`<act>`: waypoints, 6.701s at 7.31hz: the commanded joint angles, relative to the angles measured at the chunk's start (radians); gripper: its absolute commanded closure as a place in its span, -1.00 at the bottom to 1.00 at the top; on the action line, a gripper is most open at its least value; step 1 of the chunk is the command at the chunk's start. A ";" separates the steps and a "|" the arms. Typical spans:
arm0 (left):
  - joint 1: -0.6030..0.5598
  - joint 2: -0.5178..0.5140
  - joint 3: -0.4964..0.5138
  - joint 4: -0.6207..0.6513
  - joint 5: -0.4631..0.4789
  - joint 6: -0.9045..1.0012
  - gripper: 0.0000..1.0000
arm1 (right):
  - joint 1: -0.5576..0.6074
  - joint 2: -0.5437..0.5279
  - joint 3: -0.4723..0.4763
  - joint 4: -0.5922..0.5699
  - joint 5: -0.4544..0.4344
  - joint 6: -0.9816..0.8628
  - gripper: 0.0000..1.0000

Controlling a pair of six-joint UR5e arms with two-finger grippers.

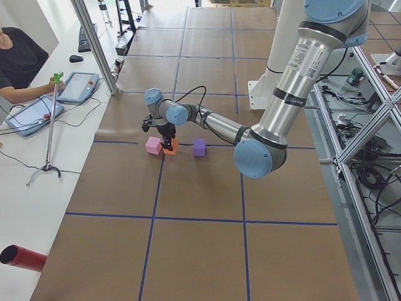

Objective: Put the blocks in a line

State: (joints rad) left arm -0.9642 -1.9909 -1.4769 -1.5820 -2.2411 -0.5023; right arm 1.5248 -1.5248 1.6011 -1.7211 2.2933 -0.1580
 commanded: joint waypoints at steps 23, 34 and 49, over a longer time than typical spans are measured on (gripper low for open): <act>-0.518 0.142 -0.134 0.289 -0.048 0.538 -1.00 | 0.000 0.000 0.000 0.000 0.000 -0.002 -1.00; -0.608 0.475 -0.157 -0.018 -0.115 0.460 -1.00 | 0.002 0.000 0.000 0.000 0.000 0.000 -1.00; -0.607 0.465 -0.154 -0.012 -0.114 0.470 -1.00 | 0.000 0.000 -0.001 0.000 0.000 0.000 -1.00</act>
State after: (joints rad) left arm -1.5708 -1.5276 -1.6311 -1.5938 -2.3547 -0.0324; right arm 1.5248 -1.5248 1.6004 -1.7211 2.2933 -0.1580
